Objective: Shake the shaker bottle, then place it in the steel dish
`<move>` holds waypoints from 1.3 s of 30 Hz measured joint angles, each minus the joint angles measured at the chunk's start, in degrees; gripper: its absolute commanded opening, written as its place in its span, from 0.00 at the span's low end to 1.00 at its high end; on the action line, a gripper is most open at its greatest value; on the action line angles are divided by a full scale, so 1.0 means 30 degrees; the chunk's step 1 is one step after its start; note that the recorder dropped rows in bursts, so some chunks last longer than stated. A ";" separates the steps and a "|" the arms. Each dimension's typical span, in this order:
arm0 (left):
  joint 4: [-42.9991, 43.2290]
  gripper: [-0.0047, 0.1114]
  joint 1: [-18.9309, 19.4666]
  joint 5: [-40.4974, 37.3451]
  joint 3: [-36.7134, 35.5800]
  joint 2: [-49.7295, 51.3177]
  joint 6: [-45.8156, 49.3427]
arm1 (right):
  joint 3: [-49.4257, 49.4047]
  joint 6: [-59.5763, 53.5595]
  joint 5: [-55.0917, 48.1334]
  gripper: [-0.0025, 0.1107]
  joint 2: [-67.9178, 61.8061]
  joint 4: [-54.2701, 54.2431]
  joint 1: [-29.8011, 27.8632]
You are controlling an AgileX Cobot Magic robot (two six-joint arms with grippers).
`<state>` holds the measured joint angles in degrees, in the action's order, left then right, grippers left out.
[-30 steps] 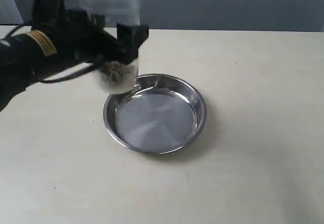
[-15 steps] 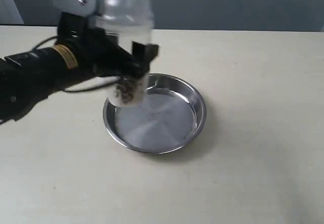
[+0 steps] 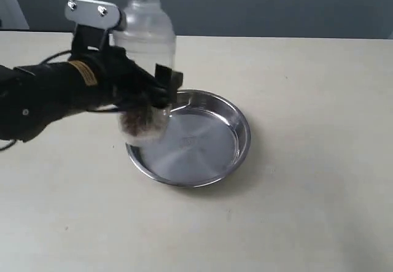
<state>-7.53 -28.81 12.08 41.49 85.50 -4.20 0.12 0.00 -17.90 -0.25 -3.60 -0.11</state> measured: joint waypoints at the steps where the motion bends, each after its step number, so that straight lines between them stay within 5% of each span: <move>1: 0.0808 0.04 -0.0702 0.0040 0.0190 -0.0007 0.0000 | 0.0000 0.0000 0.0000 0.02 0.0000 0.0000 0.0000; 4: 0.3021 0.04 -0.1183 0.0390 0.2229 -0.2425 0.0074 | 0.0000 0.0000 0.0000 0.02 0.0000 0.0000 0.0000; 7: 0.1576 0.04 -0.1336 0.2969 0.0676 -0.1870 -0.0176 | 0.0000 0.0000 0.0000 0.02 0.0000 0.0000 0.0000; 10: 0.1761 0.04 -0.1965 0.0200 -0.0136 -0.0675 -0.0653 | 0.0000 0.0000 0.0000 0.02 0.0000 0.0000 0.0000; 16: 0.3423 0.04 -0.1937 0.2263 0.3984 -0.4046 0.0396 | 0.0000 0.0000 0.0000 0.02 0.0000 0.0000 0.0000; 20: 0.1467 0.04 -0.0886 0.1533 0.2415 -0.1227 0.0226 | 0.0000 0.0000 0.0000 0.02 0.0000 0.0000 0.0000; 23: 0.3263 0.04 -0.1416 -0.0457 0.1813 -0.0732 0.0139 | 0.0000 0.0000 -0.0037 0.02 0.0000 0.0000 0.0000; 29: 0.3176 0.04 -0.1810 0.3131 0.1862 -0.0697 -0.0727 | 0.0000 0.0000 -0.0037 0.02 0.0000 0.0000 0.0000; 34: 0.5315 0.04 -0.1810 0.0944 0.1086 -0.0093 -0.1829 | 0.0000 0.0000 -0.0037 0.02 0.0000 0.0000 0.0000; 39: 0.4829 0.04 -0.1251 0.4330 0.1706 -0.1578 -0.1632 | 0.0000 0.0000 0.0004 0.02 0.0000 0.0000 0.0000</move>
<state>6.96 -32.56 25.07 46.60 80.76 -9.09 0.12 0.00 -17.89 -0.25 -3.60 -0.11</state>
